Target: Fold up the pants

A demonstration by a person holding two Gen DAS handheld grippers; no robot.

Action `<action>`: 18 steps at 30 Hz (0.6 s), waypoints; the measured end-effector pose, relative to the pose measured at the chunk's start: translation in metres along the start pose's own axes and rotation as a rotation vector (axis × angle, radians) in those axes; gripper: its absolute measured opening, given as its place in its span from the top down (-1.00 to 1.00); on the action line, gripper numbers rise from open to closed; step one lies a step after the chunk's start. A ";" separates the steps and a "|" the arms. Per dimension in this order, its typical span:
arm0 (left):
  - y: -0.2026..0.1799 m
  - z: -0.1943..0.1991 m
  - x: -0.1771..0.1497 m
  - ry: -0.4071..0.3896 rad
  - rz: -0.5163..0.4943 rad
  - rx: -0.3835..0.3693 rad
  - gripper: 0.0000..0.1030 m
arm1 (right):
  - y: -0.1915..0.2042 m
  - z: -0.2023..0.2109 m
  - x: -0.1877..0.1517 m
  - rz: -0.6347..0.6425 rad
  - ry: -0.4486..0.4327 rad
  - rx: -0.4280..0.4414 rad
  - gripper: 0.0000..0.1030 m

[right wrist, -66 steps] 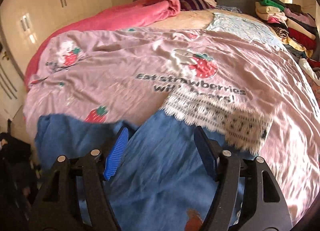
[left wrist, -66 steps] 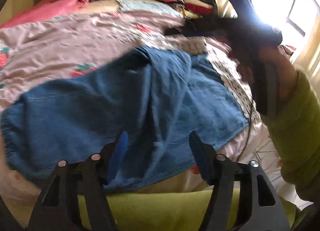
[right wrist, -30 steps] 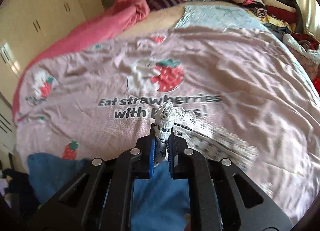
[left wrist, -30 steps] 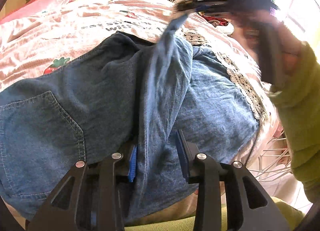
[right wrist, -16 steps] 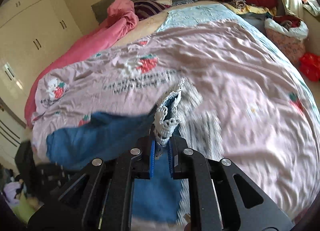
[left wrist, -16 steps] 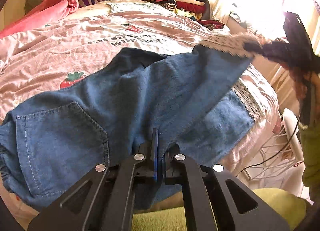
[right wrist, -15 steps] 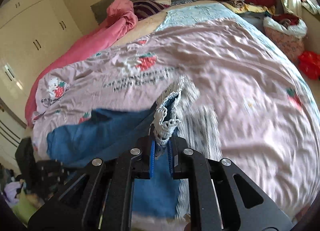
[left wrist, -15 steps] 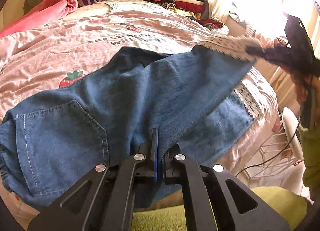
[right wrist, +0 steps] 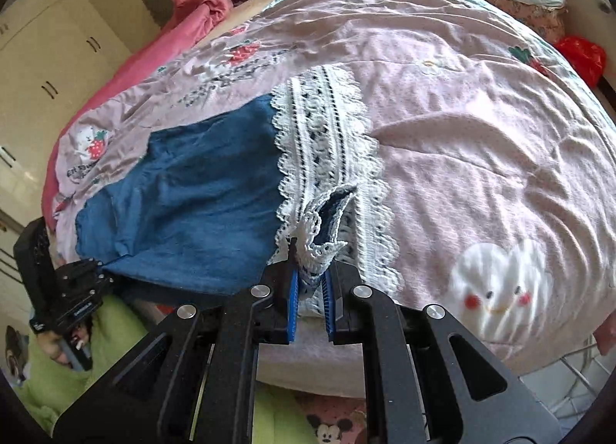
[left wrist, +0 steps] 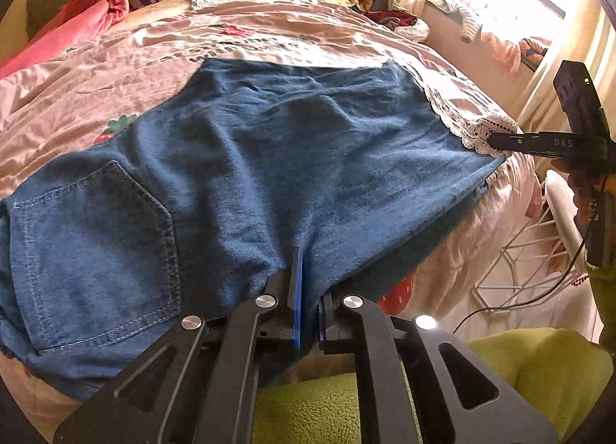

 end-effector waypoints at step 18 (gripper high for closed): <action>-0.014 0.006 -0.013 0.019 -0.054 -0.008 0.00 | -0.002 0.045 0.012 0.132 -0.099 -0.127 0.18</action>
Point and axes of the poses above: each gripper's, at about its wrist camera, not at the fingertips, and z roughly against the way its jaws point, y to its left, x to its top, the point moved 3 cm from there along -z, roughly the way its jaws point, and after that the axes turned 9 degrees about z, right-handed, at the moved point
